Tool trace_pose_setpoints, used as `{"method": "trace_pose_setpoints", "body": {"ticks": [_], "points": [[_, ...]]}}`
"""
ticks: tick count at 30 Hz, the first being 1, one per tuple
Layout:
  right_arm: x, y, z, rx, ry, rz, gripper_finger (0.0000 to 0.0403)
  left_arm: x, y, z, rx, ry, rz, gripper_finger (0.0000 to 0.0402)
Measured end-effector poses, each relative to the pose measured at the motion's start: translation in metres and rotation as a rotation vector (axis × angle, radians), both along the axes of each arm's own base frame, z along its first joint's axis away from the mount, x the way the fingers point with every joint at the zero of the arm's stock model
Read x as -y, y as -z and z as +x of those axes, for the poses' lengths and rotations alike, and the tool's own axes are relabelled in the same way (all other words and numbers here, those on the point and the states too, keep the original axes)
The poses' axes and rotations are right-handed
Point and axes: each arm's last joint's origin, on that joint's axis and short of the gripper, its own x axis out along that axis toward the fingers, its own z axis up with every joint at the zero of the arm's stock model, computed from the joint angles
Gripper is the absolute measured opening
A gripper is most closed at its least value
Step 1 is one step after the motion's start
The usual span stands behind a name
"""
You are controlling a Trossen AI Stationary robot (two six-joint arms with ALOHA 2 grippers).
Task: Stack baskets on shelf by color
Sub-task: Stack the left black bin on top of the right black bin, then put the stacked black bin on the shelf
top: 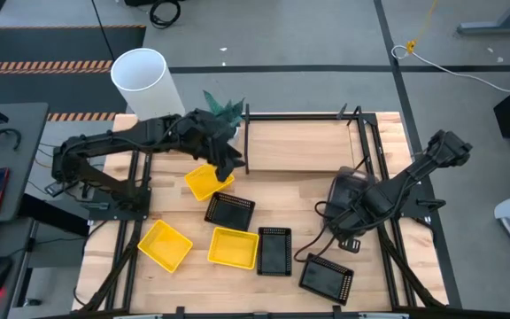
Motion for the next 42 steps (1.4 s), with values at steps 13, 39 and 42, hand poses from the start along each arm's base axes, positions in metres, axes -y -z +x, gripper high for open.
{"method": "trace_pose_setpoints", "body": {"ticks": [13,39,42], "points": [[-0.014,0.025,0.024,-0.016,-0.013,-0.003,0.0061,0.065,0.044,0.008,-0.027,0.210,0.086,0.0172],[-0.003,0.012,0.031,0.073,0.175,0.114,0.0178,-0.035,0.032,0.012,0.057,-0.028,0.469,0.0172],[-0.003,0.012,0.031,0.066,0.171,0.124,0.0178,-0.040,0.030,0.012,0.081,-0.042,0.480,0.0172]]}}
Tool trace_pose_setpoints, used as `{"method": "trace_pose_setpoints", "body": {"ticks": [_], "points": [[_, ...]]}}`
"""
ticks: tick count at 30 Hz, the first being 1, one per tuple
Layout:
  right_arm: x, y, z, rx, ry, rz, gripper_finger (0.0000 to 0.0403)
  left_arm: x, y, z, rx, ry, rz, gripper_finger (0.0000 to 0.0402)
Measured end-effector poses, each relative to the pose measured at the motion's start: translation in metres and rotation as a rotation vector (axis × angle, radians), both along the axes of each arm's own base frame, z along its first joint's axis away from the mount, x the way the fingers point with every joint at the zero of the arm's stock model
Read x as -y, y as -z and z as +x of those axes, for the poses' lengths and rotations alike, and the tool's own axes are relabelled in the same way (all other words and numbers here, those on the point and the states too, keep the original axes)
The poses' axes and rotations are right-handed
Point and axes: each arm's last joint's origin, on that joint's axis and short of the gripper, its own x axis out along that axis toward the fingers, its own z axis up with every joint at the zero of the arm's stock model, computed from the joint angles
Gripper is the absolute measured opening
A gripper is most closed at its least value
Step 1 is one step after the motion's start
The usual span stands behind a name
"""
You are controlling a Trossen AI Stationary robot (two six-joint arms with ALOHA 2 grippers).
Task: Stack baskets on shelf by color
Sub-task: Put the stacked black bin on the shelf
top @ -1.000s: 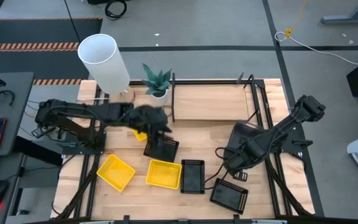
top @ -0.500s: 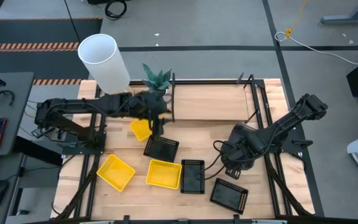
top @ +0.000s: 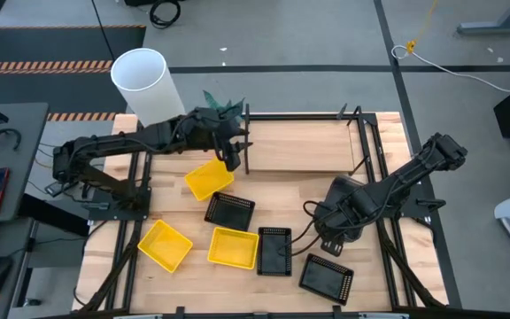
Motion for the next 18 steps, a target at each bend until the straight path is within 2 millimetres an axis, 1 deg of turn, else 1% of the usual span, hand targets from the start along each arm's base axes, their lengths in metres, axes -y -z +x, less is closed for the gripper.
{"method": "trace_pose_setpoints", "body": {"ticks": [4,8,12,18], "points": [[0.001,0.000,0.001,-0.009,0.009,0.022,0.0178,-0.004,0.001,-0.002,-0.016,0.012,0.003,0.0172],[0.002,0.000,0.002,-0.011,-0.001,0.033,0.0179,-0.002,0.006,-0.004,-0.074,0.015,-0.014,0.0172],[0.004,0.000,0.003,-0.012,-0.008,0.038,0.0179,0.009,0.013,-0.006,-0.142,0.056,-0.075,0.0172],[0.008,0.000,0.004,-0.024,-0.016,0.047,0.0179,0.035,0.016,-0.005,-0.170,0.150,-0.173,0.0172]]}}
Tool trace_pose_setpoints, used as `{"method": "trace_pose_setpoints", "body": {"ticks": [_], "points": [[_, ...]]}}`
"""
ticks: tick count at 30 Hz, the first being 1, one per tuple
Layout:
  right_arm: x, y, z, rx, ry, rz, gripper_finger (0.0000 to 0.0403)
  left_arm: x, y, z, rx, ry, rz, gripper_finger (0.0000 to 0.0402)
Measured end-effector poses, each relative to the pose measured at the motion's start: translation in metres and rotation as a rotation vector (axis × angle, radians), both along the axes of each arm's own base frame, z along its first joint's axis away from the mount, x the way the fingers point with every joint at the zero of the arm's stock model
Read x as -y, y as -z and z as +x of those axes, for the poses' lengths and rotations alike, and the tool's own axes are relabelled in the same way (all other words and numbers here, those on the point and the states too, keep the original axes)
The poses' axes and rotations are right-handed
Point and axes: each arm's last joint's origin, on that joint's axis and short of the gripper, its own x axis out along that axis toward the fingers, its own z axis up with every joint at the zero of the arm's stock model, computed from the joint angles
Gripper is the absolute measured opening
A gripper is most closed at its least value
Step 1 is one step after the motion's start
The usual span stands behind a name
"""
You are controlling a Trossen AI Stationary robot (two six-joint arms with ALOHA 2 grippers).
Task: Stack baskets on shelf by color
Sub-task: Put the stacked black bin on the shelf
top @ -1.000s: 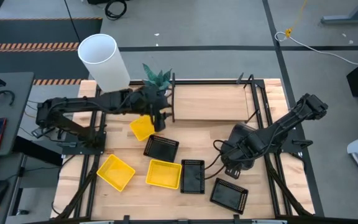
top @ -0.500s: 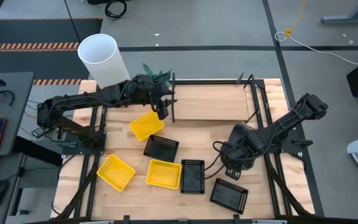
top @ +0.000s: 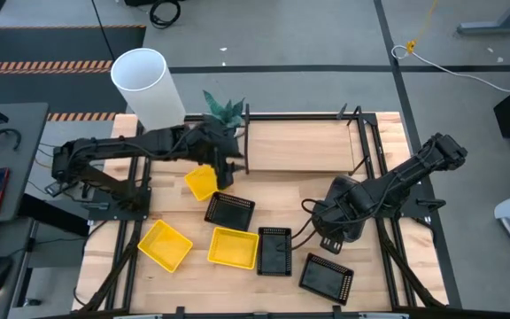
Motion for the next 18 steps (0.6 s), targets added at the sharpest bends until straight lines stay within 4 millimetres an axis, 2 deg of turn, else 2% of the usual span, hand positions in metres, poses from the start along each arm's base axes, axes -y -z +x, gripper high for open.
{"method": "trace_pose_setpoints", "body": {"ticks": [12,18], "points": [[0.009,0.001,-0.003,-0.055,0.002,-0.046,0.0179,0.050,-0.007,-0.001,0.044,0.038,-0.205,0.0172],[0.008,0.001,-0.003,-0.025,-0.008,-0.092,0.0178,0.071,-0.014,-0.012,0.037,0.065,-0.272,0.0172]]}}
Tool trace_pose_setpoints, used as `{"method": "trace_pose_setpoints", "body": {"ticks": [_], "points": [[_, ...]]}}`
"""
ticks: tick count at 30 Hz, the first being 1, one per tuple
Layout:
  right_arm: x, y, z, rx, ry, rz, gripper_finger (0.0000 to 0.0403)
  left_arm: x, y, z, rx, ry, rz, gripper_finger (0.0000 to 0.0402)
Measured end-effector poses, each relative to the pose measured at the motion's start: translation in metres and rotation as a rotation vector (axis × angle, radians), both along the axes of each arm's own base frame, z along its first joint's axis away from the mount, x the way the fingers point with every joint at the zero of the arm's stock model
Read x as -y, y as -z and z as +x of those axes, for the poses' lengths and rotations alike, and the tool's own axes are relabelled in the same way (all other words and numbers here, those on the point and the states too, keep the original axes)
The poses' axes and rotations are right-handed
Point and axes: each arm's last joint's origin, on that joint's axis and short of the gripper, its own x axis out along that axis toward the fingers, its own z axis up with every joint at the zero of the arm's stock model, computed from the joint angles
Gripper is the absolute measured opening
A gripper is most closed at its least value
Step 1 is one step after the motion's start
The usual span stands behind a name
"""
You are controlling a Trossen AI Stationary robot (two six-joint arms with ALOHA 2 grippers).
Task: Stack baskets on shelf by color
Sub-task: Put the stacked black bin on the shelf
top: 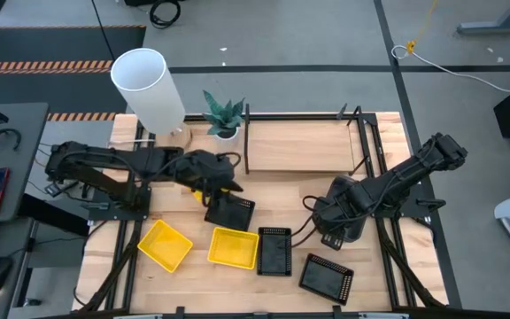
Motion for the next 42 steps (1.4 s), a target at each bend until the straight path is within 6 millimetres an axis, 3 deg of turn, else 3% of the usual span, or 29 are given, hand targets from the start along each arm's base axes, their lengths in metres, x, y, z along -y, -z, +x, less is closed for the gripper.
{"method": "trace_pose_setpoints", "body": {"ticks": [5,12,18,29,42], "points": [[-0.002,0.000,-0.001,-0.009,0.013,0.020,0.0191,0.010,0.003,-0.005,-0.054,-0.005,-0.047,0.0172],[-0.004,0.001,-0.002,-0.004,-0.038,-0.006,0.0262,0.013,0.001,-0.004,-0.023,-0.025,-0.023,0.0172],[-0.001,0.028,-0.008,-0.030,-0.081,-0.019,0.0295,0.006,-0.001,-0.002,0.008,-0.102,0.017,0.0172],[0.004,0.063,-0.015,-0.004,-0.103,-0.056,0.0278,-0.011,-0.003,0.001,0.035,-0.178,0.030,0.0172],[0.006,0.067,-0.013,0.044,-0.145,-0.115,0.0225,-0.016,-0.005,0.003,0.063,-0.201,0.020,0.0172]]}}
